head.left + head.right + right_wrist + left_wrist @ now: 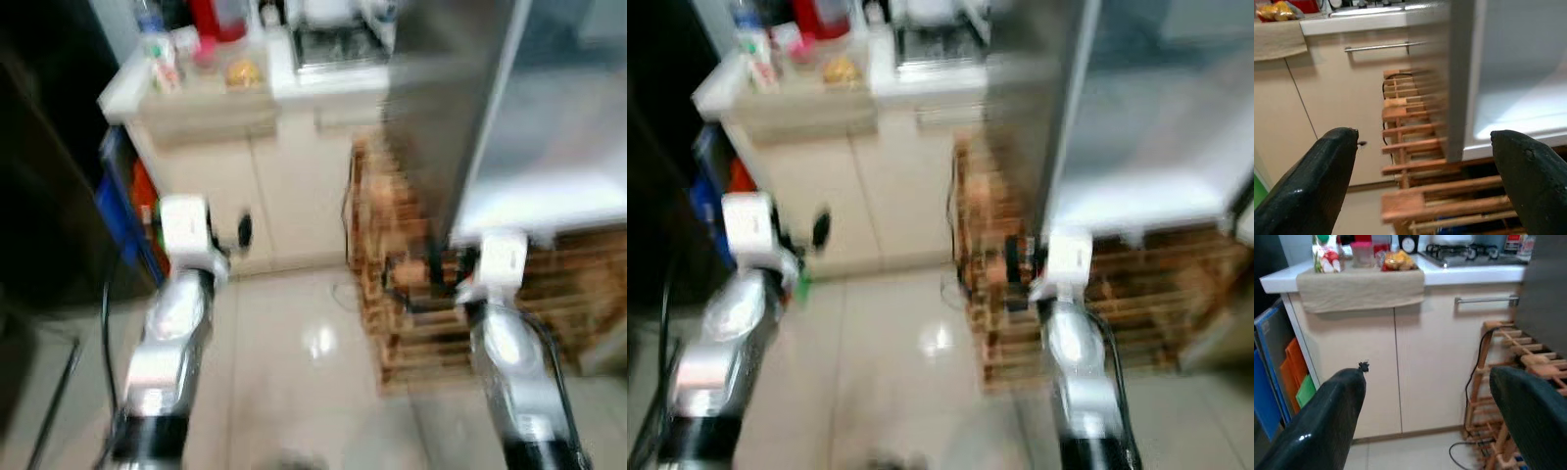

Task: Restocking fridge

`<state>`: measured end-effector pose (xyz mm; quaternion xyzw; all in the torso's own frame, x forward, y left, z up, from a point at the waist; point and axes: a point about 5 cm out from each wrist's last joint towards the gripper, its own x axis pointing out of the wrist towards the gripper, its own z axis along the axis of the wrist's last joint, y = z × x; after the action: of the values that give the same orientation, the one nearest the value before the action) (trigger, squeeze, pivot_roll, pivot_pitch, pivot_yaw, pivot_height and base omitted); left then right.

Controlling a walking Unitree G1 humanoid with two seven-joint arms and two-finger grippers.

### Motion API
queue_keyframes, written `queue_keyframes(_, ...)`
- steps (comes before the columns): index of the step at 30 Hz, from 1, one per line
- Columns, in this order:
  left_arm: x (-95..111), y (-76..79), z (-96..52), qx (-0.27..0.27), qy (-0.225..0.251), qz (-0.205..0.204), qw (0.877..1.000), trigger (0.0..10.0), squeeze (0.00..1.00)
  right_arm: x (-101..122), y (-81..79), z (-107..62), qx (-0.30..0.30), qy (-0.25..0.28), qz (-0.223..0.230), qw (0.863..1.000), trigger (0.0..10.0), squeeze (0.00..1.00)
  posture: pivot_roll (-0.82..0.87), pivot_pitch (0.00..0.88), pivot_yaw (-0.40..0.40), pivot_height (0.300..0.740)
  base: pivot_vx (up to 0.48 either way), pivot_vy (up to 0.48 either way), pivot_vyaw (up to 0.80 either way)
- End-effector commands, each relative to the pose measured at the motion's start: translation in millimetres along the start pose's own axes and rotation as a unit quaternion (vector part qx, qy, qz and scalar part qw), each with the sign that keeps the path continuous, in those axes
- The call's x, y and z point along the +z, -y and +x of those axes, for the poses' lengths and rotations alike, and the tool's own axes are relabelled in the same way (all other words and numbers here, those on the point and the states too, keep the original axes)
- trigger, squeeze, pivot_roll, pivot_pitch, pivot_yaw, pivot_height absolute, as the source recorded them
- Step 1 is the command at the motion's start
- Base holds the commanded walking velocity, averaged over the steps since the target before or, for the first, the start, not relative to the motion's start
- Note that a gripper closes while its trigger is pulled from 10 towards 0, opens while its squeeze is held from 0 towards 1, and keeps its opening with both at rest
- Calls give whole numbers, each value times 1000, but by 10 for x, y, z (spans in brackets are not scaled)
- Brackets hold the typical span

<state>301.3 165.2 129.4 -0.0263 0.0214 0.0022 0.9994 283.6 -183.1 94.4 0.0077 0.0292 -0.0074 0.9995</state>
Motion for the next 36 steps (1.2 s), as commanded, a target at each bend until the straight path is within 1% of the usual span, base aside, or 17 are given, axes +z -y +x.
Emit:
queue_keyframes(1,7,-42,13,12,-3,12,1000,10000,0,17,-12,8,2,5,1,1000,10000,0,-87,0,90,740,0,0,575)
queue_keyframes(3,36,-33,23,7,7,15,1000,10000,0,16,-17,39,3,5,0,1000,10000,0,-81,0,90,740,0,0,569)
queue_keyframes(7,95,-27,32,-7,23,4,1000,10000,0,26,-25,90,3,6,7,1000,10000,0,-76,0,90,740,0,0,566)
queue_keyframes(10,125,-47,58,3,26,-4,1000,10000,0,94,-75,127,18,20,3,1000,10000,0,-62,0,90,740,360,0,554)
queue_keyframes(14,164,-23,100,7,30,-6,1000,10000,0,100,-106,155,20,22,8,1000,10000,0,-49,0,79,740,454,0,536)
queue_keyframes(16,186,-14,115,5,35,-3,999,10000,0,91,-101,165,13,19,10,1000,10000,0,-47,0,76,740,480,0,531)
queue_keyframes(20,230,-19,154,-12,42,3,999,10000,0,84,-93,161,11,21,9,1000,10000,0,-44,0,62,740,480,0,0)
queue_keyframes(22,234,-32,171,-16,43,0,999,10000,0,92,-101,161,9,22,0,1000,10000,0,-47,0,58,740,480,0,0)
queue_keyframes(24,221,-37,179,-17,40,-2,999,10000,0,93,-109,161,7,22,8,1000,10000,0,-48,0,56,740,480,0,-769)
queue_keyframes(32,201,26,207,-26,44,-13,999,10000,0,125,-111,182,8,29,-2,1000,10000,0,-62,0,40,740,480,0,-760)
queue_keyframes(34,208,96,217,-46,51,-8,998,10000,0,151,-92,197,11,30,-12,999,10000,0,-68,0,38,740,480,0,-400)
queue_keyframes(36,209,106,220,-49,52,-8,997,10000,0,155,-87,200,11,30,-13,999,10000,0,-69,0,39,740,480,0,-800)
